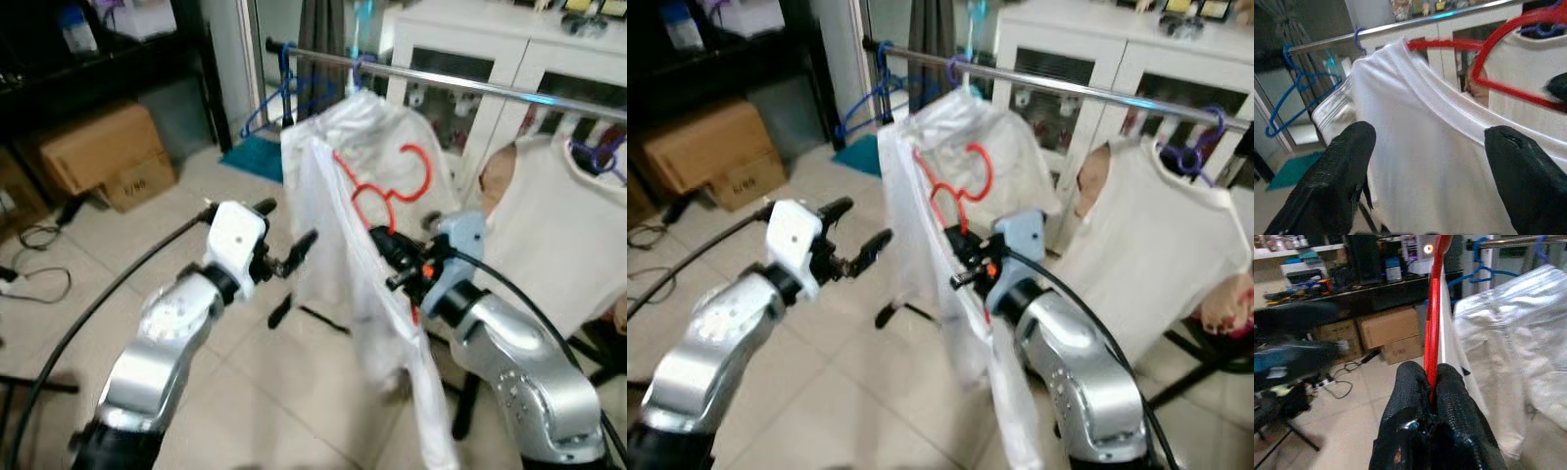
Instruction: Hang hanger
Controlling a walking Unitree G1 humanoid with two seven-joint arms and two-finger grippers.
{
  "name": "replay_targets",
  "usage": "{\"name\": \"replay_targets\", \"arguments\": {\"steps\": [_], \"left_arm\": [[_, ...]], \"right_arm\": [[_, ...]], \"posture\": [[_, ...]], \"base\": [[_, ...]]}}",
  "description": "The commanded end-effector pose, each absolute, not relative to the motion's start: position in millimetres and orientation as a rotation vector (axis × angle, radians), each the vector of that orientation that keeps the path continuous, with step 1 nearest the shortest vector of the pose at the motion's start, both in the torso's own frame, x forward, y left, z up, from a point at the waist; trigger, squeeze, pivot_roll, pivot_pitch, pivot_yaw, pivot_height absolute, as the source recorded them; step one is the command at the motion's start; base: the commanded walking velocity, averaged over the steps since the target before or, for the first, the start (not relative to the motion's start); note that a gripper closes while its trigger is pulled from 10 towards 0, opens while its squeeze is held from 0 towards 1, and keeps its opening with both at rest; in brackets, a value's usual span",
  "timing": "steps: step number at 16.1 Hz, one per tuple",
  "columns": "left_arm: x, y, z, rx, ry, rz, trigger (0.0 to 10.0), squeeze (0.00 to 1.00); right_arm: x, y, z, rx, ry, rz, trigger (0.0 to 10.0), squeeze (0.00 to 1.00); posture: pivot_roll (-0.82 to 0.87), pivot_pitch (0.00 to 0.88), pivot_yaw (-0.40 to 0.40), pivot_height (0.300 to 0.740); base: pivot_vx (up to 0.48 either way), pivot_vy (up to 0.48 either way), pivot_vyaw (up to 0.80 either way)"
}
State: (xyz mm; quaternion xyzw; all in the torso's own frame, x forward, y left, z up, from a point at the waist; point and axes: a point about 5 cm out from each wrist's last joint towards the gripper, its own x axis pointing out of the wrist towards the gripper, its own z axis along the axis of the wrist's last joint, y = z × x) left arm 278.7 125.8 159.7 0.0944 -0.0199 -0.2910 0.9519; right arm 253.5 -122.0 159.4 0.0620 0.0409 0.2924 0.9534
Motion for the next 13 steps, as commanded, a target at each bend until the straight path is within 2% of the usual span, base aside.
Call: {"name": "replay_targets", "arguments": {"steps": [1,2,3,6,8,9,10,11,13], "left_arm": [[285.5,124.5,157.4,0.204,-0.03,-0.582,10.0,0.71],[290.9,122.0,158.5,0.207,-0.04,-0.579,10.0,0.28],[295.7,119.3,159.6,0.203,-0.049,-0.576,10.0,0.0],[304.2,118.1,160.0,0.165,-0.068,-0.536,10.0,0.0],[305.1,112.3,160.9,0.109,-0.079,-0.575,10.0,0.0],[305.6,108.5,160.3,0.087,-0.077,-0.602,6.1,0.0],[306.4,107.3,160.0,0.085,-0.077,-0.608,6.1,0.0],[309.5,106.3,160.0,0.091,-0.084,-0.606,0.0,0.0],[318.6,104.2,162.9,0.033,-0.088,-0.59,0.0,0.0]], "right_arm": [[251.9,-119.3,174.0,0.13,0.019,0.634,0.0,0.0],[251.5,-119.4,175.0,0.128,0.015,0.643,0.0,0.0],[250.9,-119.1,175.6,0.125,0.011,0.655,0.0,0.0],[247.8,-118.0,178.5,0.124,-0.008,0.693,0.0,0.0],[245.9,-117.4,180.6,0.121,-0.023,0.714,0.0,0.0],[244.5,-116.2,182.0,0.118,-0.033,0.728,0.0,0.0],[244.3,-115.8,182.7,0.117,-0.038,0.732,0.0,0.0],[243.7,-115.3,183.9,0.111,-0.053,0.739,0.0,0.0],[241.9,-114.0,185.5,0.094,-0.075,0.764,0.0,0.0]], "posture": [[-0.12,0.0,0.026,0.74],[-0.12,0.0,0.028,0.74],[-0.13,0.0,0.028,0.74],[-0.13,0.0,0.03,0.74],[-0.14,0.0,0.032,0.74],[-0.14,0.0,0.031,0.74],[-0.14,0.0,0.031,0.74],[-0.14,0.0,0.029,0.74],[-0.15,0.0,0.028,0.74]], "base": [[0.0,0.0,0.0],[0.0,0.0,0.0],[0.0,0.0,0.0],[0.0,0.0,0.0],[0.0,0.0,0.0],[0.0,0.0,0.0],[0.0,0.0,0.0],[0.0,0.0,0.0],[0.0,0.0,0.0]]}}
